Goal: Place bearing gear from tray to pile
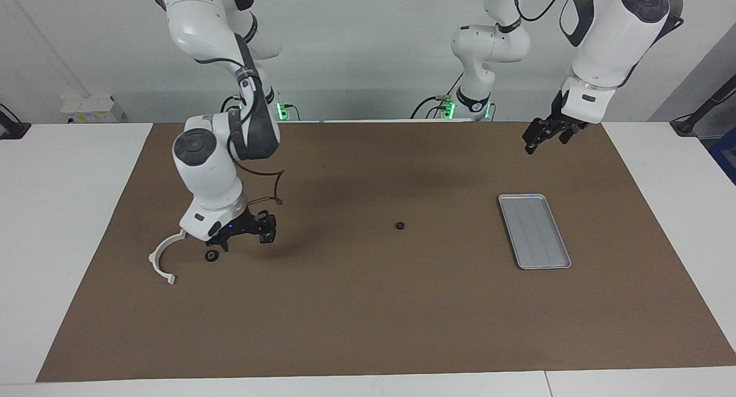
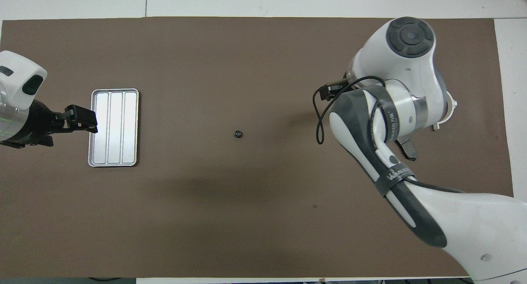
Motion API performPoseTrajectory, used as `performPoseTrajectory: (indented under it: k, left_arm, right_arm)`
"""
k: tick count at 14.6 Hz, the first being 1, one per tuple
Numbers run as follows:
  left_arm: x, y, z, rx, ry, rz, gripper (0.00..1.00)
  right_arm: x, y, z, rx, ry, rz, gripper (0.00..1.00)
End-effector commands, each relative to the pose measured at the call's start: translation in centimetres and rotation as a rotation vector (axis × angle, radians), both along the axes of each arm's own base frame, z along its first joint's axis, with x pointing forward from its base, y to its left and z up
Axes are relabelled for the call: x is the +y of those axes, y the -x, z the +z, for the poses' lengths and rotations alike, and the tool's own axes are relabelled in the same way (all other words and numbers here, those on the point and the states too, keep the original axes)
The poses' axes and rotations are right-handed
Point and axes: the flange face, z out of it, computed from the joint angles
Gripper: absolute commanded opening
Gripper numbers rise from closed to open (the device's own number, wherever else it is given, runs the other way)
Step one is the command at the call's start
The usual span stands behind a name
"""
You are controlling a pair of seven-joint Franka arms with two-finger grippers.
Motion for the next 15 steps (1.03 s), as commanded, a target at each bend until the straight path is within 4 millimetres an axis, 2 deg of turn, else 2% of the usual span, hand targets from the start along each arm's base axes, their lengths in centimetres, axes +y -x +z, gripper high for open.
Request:
performPoseTrajectory:
  k: [1, 3, 6, 9, 10, 12, 15]
  left_arm:
    - [0.9, 0.6, -0.2, -0.017, -0.002, -0.009, 1.00]
    - [2.4, 0.4, -0.2, -0.011, -0.004, 0.021, 1.00]
    - [4.4, -0.2, -0.1, -0.046, 0.047, 0.076, 1.00]
    - [4.4, -0.6, 0.3, -0.065, 0.054, -0.035, 1.00]
    - [4.5, -1.2, 1.1, -0.071, 0.054, -0.065, 1.00]
    - [5.6, -1.8, 1.6, -0.078, 0.045, -0.054, 1.00]
    - [4.3, -1.7, 1.2, -0.064, 0.000, -0.139, 1.00]
  right_arm:
    - [6.3, 0.1, 0.2, 0.010, 0.007, -0.082, 1.00]
    - [12.2, 2.3, -1.4, 0.006, 0.040, -0.118, 1.00]
    - [18.7, 4.6, -3.6, -0.003, 0.050, -0.171, 1.00]
    - [21.6, 6.2, -5.5, 0.001, 0.051, -0.189, 1.00]
    - [22.4, 6.7, -6.0, -0.002, 0.048, -0.196, 1.00]
    - [23.0, 6.7, -6.3, -0.017, 0.030, -0.200, 1.00]
    - [23.8, 6.5, -7.0, -0.041, -0.001, -0.208, 1.00]
